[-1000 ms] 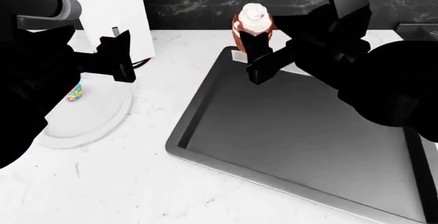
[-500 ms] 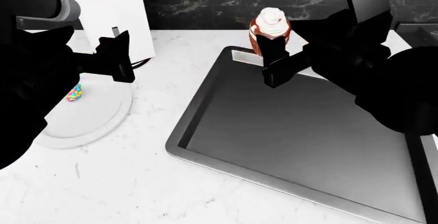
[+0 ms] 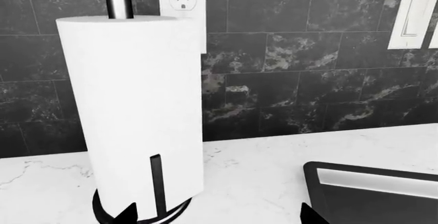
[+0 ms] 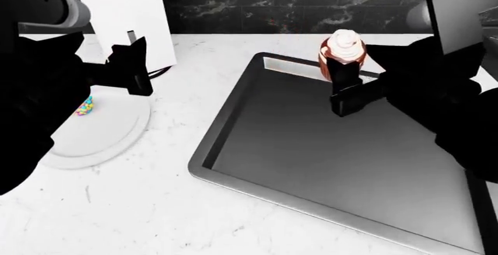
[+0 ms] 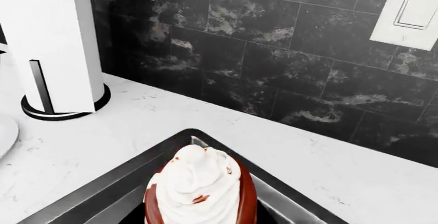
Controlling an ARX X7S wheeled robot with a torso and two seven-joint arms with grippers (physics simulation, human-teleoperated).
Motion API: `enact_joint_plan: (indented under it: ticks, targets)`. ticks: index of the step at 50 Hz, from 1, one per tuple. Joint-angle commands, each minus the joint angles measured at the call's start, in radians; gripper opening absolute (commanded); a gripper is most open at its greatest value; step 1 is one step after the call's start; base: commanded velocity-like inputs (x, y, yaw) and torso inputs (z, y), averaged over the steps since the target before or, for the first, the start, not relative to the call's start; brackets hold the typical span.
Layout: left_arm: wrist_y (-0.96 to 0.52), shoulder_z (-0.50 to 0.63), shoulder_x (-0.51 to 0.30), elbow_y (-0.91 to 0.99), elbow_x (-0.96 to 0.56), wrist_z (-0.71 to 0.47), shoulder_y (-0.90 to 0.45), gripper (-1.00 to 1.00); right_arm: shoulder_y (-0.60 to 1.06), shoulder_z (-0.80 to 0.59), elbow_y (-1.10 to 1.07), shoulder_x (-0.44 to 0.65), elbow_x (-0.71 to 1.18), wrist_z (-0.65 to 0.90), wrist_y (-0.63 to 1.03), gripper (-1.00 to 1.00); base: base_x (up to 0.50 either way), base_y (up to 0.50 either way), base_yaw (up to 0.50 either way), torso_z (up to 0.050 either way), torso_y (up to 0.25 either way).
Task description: Move the dessert items from the plate to the tray.
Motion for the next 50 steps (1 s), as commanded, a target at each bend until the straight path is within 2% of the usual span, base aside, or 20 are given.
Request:
enact_joint_plan:
  ticks: [1, 50]
  targets:
    - [0.009, -0.002, -0.004, 0.003, 0.005, 0.006, 0.014, 1.00, -0.035, 0.002, -0.045, 0.068, -0.013, 0.016, -0.016, -1.00, 0.00, 0.00, 0.00, 0.000, 0.000]
    - [0.028, 0.007, -0.005, -0.003, 0.018, 0.016, 0.028, 1.00, -0.143, -0.028, 0.041, 0.148, -0.040, 0.032, -0.066, -1.00, 0.00, 0.00, 0.00, 0.000, 0.000]
